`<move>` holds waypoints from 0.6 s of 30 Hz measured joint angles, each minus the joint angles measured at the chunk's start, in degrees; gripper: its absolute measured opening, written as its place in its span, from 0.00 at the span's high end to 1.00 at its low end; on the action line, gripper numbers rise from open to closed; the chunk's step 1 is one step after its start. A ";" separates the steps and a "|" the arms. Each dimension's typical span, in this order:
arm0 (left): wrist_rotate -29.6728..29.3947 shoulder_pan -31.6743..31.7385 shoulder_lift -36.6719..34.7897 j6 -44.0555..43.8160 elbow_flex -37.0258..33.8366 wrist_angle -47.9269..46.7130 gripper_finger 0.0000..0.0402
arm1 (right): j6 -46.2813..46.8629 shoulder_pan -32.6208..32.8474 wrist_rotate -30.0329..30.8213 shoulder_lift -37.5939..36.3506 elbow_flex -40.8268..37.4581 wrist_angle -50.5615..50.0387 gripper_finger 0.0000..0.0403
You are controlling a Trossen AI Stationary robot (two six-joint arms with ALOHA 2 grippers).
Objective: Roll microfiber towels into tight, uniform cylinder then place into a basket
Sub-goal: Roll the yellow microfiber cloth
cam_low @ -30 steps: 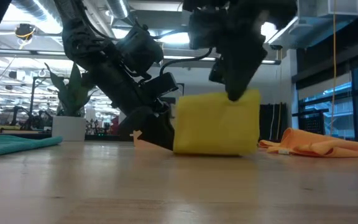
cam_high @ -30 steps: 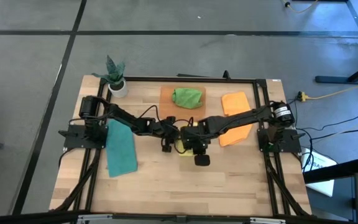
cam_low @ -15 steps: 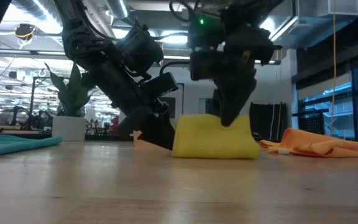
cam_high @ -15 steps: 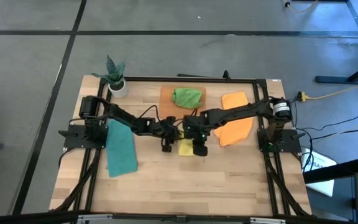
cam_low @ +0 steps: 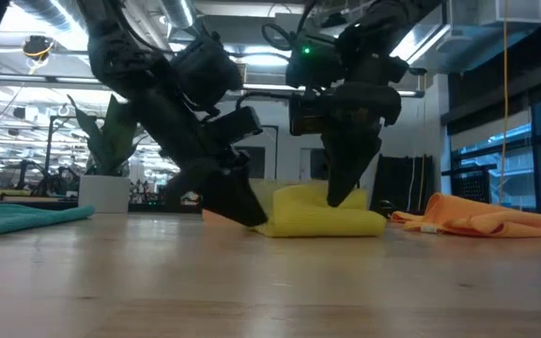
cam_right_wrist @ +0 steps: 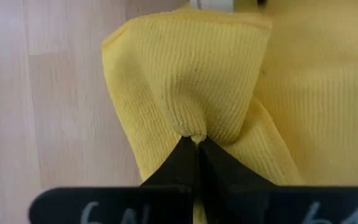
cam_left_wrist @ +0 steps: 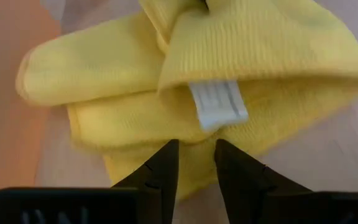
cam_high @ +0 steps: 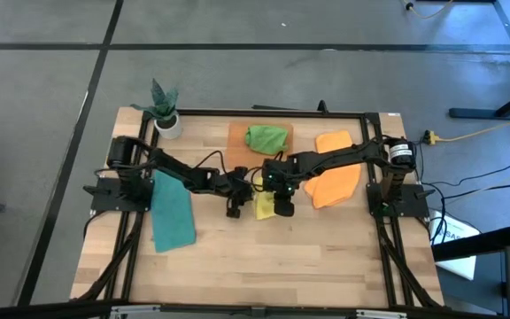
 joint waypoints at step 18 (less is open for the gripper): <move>-7.09 -4.72 -13.19 5.84 0.13 -7.27 0.75 | -1.60 0.01 -13.08 0.01 0.02 -0.56 0.98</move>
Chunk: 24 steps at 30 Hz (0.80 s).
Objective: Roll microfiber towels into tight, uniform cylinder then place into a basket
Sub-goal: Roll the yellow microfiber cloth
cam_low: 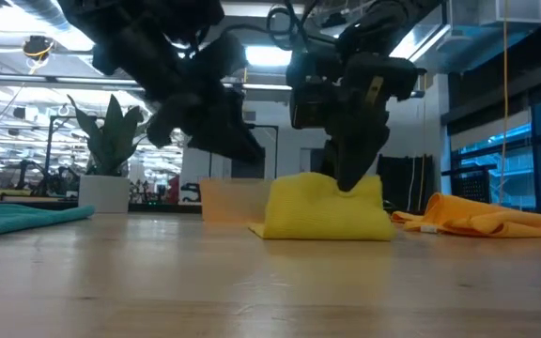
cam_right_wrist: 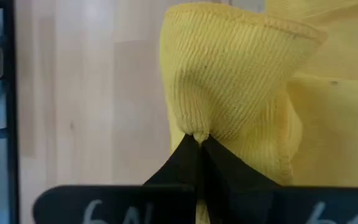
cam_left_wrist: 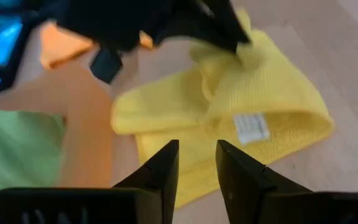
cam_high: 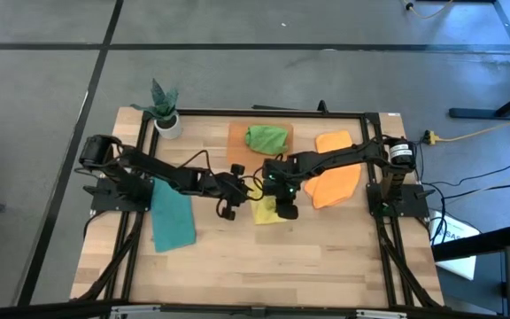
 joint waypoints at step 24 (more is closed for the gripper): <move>10.02 1.75 14.26 6.00 0.13 20.91 0.75 | -0.24 0.28 -1.29 0.04 0.00 0.13 0.98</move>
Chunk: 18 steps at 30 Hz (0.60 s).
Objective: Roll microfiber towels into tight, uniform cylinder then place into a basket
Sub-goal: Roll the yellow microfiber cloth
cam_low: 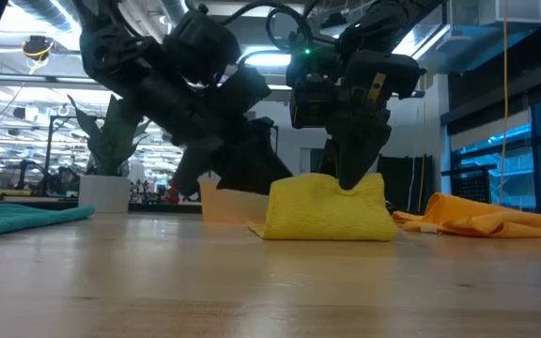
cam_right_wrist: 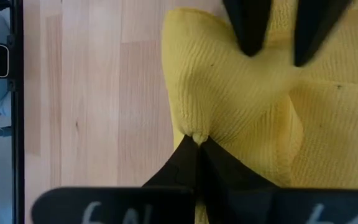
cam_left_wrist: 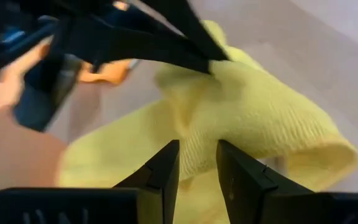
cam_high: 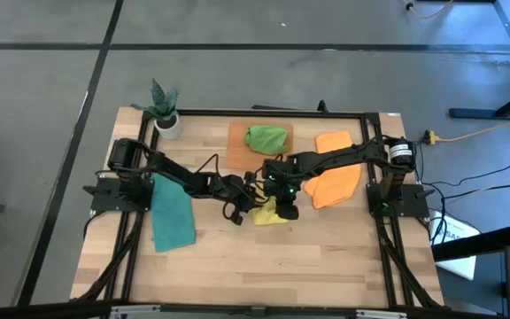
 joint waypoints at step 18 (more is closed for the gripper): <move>10.64 -0.76 6.81 0.03 5.67 -4.86 0.75 | 0.09 0.00 10.36 0.00 0.04 2.77 0.98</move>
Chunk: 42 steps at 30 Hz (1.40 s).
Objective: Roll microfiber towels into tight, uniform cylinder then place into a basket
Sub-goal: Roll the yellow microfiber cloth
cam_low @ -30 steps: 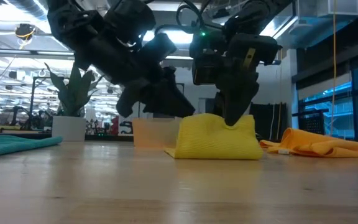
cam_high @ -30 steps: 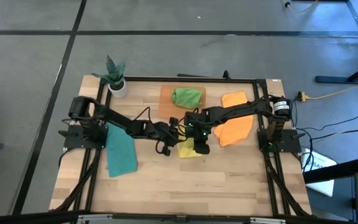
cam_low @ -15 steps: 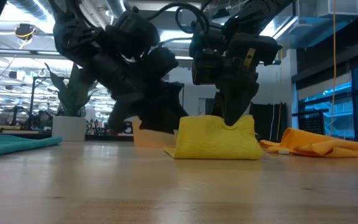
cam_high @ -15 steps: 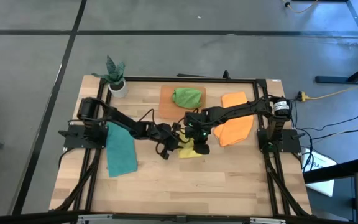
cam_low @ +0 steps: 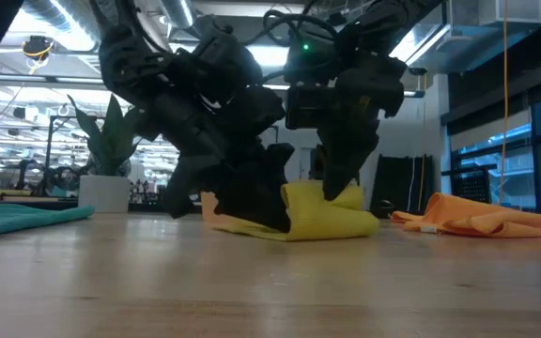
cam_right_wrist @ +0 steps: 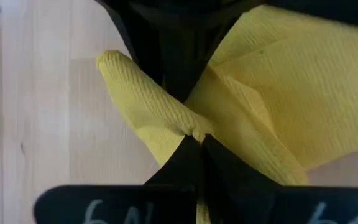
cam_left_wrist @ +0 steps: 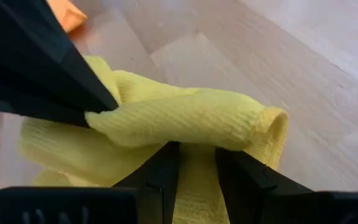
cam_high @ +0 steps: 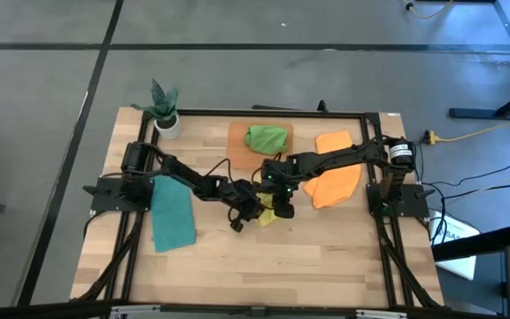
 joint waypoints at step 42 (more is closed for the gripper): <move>-22.30 -10.61 -13.39 -5.03 0.93 -18.24 0.75 | -2.80 -0.39 9.07 2.19 0.01 5.18 0.65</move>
